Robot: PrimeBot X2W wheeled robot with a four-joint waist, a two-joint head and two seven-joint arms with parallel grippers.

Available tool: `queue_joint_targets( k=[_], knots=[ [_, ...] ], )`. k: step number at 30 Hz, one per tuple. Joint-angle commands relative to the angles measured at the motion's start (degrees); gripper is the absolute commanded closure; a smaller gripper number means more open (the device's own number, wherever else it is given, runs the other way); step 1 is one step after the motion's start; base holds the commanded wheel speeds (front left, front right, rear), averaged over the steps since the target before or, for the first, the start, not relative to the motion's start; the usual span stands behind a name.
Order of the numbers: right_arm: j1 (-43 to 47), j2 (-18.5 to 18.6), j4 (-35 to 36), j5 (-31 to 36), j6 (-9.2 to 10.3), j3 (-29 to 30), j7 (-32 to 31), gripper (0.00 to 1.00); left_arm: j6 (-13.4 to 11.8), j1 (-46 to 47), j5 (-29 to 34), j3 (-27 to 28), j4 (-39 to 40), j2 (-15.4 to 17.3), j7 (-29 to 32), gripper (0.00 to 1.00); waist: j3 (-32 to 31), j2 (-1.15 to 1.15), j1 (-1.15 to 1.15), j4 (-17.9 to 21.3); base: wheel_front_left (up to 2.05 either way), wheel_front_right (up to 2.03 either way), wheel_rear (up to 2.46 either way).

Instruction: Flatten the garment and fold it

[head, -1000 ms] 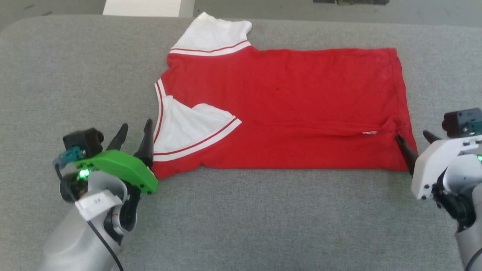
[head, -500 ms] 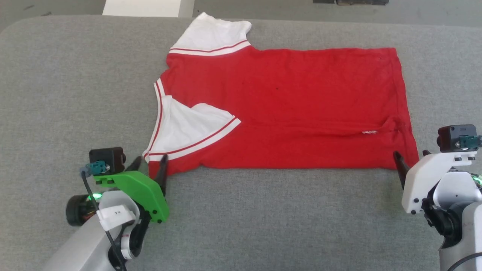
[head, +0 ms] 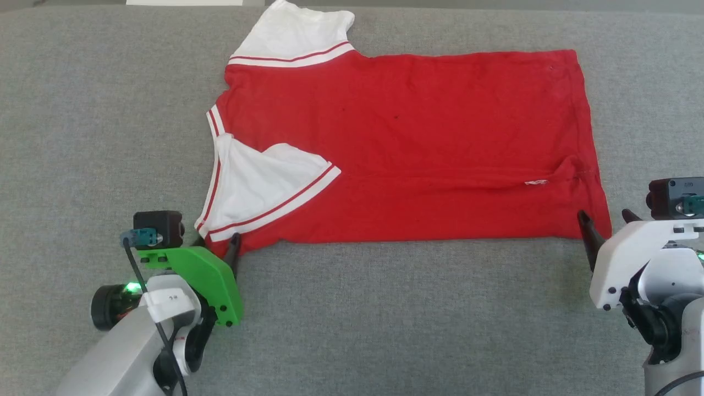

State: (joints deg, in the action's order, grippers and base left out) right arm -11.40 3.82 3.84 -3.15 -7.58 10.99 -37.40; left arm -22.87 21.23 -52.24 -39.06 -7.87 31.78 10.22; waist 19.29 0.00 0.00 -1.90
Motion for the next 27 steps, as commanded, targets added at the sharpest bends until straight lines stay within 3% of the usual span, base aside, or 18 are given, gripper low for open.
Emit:
queue_joint_targets(
  k=[1,11,19,20,21,27],
  knots=[
    [0.88,-0.07,0.34,-0.12,0.09,0.13,-0.25,0.0,0.63,-1.12,-0.74,-1.17,-1.83,-0.63,0.51,1.0,-0.32,0.0,0.0,-0.17,0.0,0.0,0.0],
    [-1.18,1.33,-4.43,1.78,0.09,1.6,-3.33,0.0,1.99,-0.25,2.31,0.43,1.94,-0.85,-8.32,1.0,-2.03,0.0,0.0,-1.81,0.0,0.0,0.0],
    [-4.26,0.49,-11.34,2.44,0.09,1.85,-4.2,0.0,2.68,0.09,3.35,-0.43,5.75,-0.36,-8.83,1.0,-0.06,0.0,0.0,-2.8,0.0,0.0,0.0],
    [-4.41,0.31,-12.1,2.4,0.09,1.93,-4.23,0.55,2.77,0.15,3.39,-0.57,5.62,-0.29,-8.68,1.0,0.09,0.0,0.0,-2.84,0.0,0.0,0.0],
    [-4.49,0.22,-12.66,2.47,0.09,1.91,-4.2,1.0,2.81,0.21,3.43,-0.65,5.52,-0.26,-8.61,1.0,0.17,0.0,0.0,-2.84,0.0,0.0,0.0],
    [-4.42,-0.09,-14.1,2.72,0.09,2.95,-2.28,1.0,3.12,-0.11,3.1,-0.55,4.07,0.07,-8.82,1.0,-1.62,0.0,0.0,-2.41,0.0,0.0,0.0]
  ],
)
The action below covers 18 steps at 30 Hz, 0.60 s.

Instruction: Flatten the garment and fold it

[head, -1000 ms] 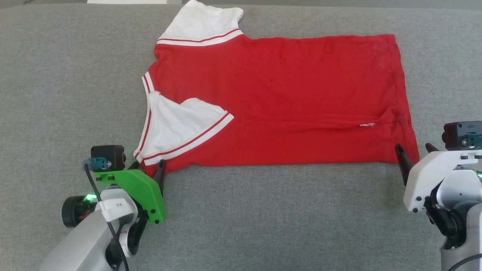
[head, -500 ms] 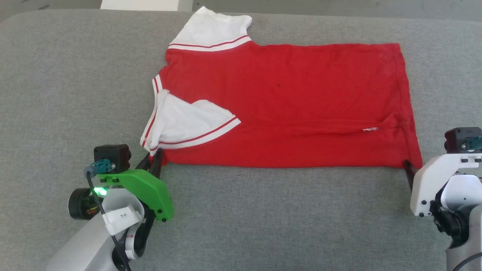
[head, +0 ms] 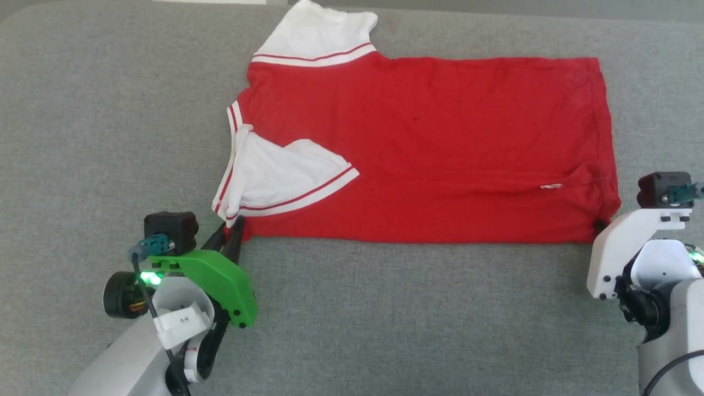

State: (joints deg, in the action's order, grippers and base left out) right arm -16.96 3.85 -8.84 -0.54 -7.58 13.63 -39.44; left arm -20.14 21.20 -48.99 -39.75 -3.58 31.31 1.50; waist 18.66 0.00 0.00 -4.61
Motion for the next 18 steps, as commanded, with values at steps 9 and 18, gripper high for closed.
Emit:
queue_joint_targets(
  k=[9,18],
  knots=[
    [4.59,0.8,3.07,-2.35,0.09,0.93,-1.32,1.0,0.25,-2.28,-0.43,-0.46,-0.61,2.63,1.07,1.0,-6.58,0.0,0.0,0.92,0.0,0.0,0.0],
    [12.77,2.34,12.05,-5.89,0.09,1.47,-7.2,1.0,0.26,-7.36,-2.6,-3.34,1.2,5.68,7.12,1.0,-9.04,0.0,0.0,1.01,0.0,0.0,0.0]
  ],
)
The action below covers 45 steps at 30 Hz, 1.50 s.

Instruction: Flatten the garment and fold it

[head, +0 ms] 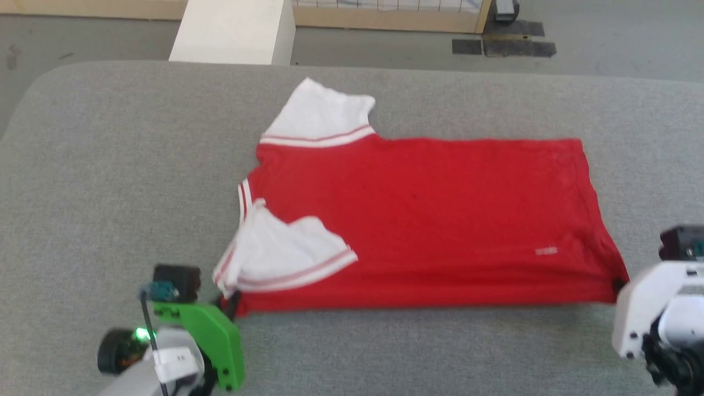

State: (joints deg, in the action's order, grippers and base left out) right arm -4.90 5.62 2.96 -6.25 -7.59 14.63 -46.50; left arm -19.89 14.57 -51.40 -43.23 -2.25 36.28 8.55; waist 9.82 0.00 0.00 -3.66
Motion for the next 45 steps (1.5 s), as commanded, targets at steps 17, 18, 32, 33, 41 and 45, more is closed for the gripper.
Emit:
queue_joint_targets(
  k=[17,18,32,33,41,45],
  knots=[
    [2.17,0.17,-5.91,-2.42,0.1,0.17,4.76,0.0,4.3,-1.76,-2.77,-1.21,-8.92,-4.17,-2.33,0.0,-0.16,0.0,0.0,-0.2,0.0,0.0,0.0],
    [1.85,0.29,-5.97,-2.37,0.1,0.04,5.92,0.0,4.41,-1.68,-2.59,-0.94,-9.03,-4.26,-3.23,0.0,-0.44,0.0,0.0,-0.22,0.0,0.0,0.0],
    [1.4,3.34,-0.98,-2.75,0.1,-7.38,32.85,0.0,6.4,0.56,6.33,6.33,-5.16,-5.94,-23.18,0.0,-2.59,0.0,0.0,0.73,0.0,0.0,0.0],
    [1.46,3.03,-0.54,-2.52,0.1,-7.59,35.32,0.0,6.5,0.72,7.52,7.26,-4.88,-6.43,-23.38,0.0,-2.29,0.0,0.0,1.14,0.0,0.0,0.0],
    [1.22,-0.45,1.28,-1.64,0.1,-9.26,44.45,0.0,10.52,3.75,15.0,11.05,-5.56,-6.48,-23.14,0.0,1.59,0.0,0.0,5.1,0.0,0.0,0.0],
    [0.29,-1.28,2.01,0.19,0.1,-10.06,45.8,0.0,14.04,10.9,17.09,9.41,-8.22,-3.13,-17.47,0.0,5.11,0.0,0.0,7.61,0.0,0.0,0.0]
  ],
)
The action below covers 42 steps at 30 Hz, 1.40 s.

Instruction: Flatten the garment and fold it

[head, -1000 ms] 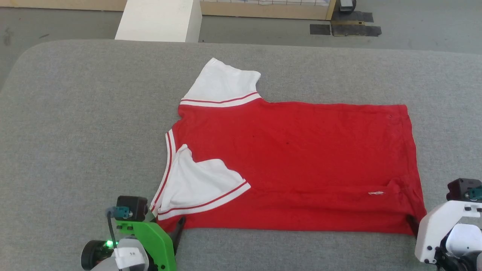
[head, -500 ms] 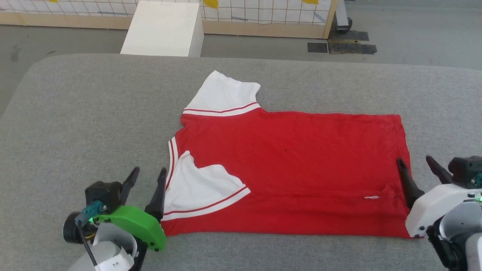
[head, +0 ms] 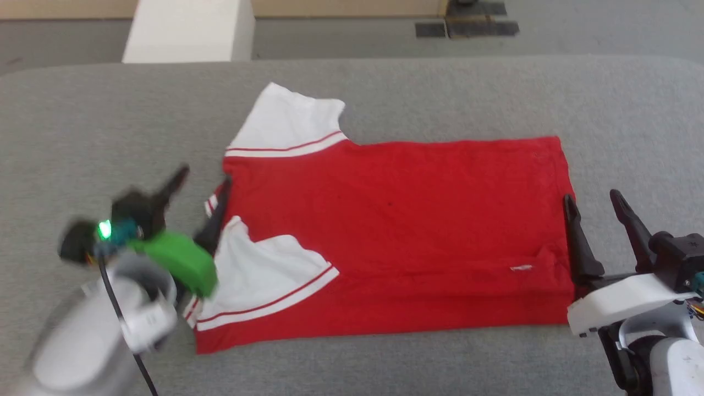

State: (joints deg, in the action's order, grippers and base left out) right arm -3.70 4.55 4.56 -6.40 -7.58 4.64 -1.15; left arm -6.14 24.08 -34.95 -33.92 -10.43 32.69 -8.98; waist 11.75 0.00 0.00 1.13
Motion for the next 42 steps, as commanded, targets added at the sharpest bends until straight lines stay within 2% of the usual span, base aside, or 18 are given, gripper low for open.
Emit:
queue_joint_targets(
  k=[1,4,7,11,13,16,21,25,36,41,42],
  knots=[
    [-1.24,-0.45,0.66,0.7,0.09,-0.34,0.69,0.0,1.26,3.97,1.03,-0.07,-0.55,1.3,1.95,0.0,4.42,0.0,0.0,3.64,0.0,0.0,0.0],
    [-2.29,-0.96,1.07,1.25,0.09,-1.23,1.41,0.0,4.24,10.99,2.2,-1.07,-2.2,3.32,7.69,0.0,7.2,0.0,0.0,5.73,0.0,0.0,0.0],
    [-3.47,-1.36,1.18,0.93,0.09,-2.62,2.01,0.0,8.39,18.15,2.06,-2.38,-4.91,4.85,15.35,0.0,10.18,0.0,0.0,8.2,0.0,0.0,0.0],
    [-5.03,-1.59,1.29,0.45,0.09,-4.72,2.89,0.0,12.02,26.75,-2.6,-1.71,-9.12,5.09,23.33,0.0,13.77,0.0,0.0,11.22,0.0,0.0,0.0],
    [-5.86,-1.63,1.06,0.41,0.09,-5.9,3.15,0.0,12.89,30.06,-5.76,-1.76,-11.78,5.39,27.88,0.0,15.08,0.0,0.0,12.49,0.0,0.0,0.0],
    [-6.96,-1.65,0.83,0.19,0.09,-7.17,3.63,0.0,13.36,34.9,-6.82,-3.05,-15.34,7.13,33.52,0.0,16.8,0.0,0.0,13.93,0.0,0.0,0.0],
    [-8.38,-1.66,0.93,-0.58,0.09,-8.06,5.05,0.0,13.55,40.03,-13.53,-1.61,-21.76,7.67,41.17,0.0,19.11,0.0,0.0,15.99,0.0,0.0,0.0],
    [-8.62,-1.67,0.45,-1.2,0.09,-9.04,6.97,0.0,13.58,42.63,-14.32,-2.33,-24.13,9.57,46.43,0.0,20.38,0.0,0.0,16.92,0.0,0.0,0.0],
    [-9.57,-1.67,-1.69,-0.28,0.09,-10.89,7.55,0.0,13.61,45.31,-15.09,-3.65,-24.41,11.34,49.24,0.0,22.49,0.0,0.0,17.53,0.0,0.0,0.0],
    [-10.07,-1.67,-2.15,-0.31,0.09,-10.91,7.55,0.0,13.61,45.48,-17.31,-4.41,-24.15,10.77,51.13,0.0,22.9,0.0,0.0,17.57,0.0,0.0,0.0],
    [-10.13,-1.67,-2.26,-0.38,0.09,-10.9,7.56,0.0,13.61,45.15,-18.7,-4.95,-23.46,10.67,52.71,0.78,22.9,0.0,0.0,17.54,0.0,0.0,0.0]
  ],
)
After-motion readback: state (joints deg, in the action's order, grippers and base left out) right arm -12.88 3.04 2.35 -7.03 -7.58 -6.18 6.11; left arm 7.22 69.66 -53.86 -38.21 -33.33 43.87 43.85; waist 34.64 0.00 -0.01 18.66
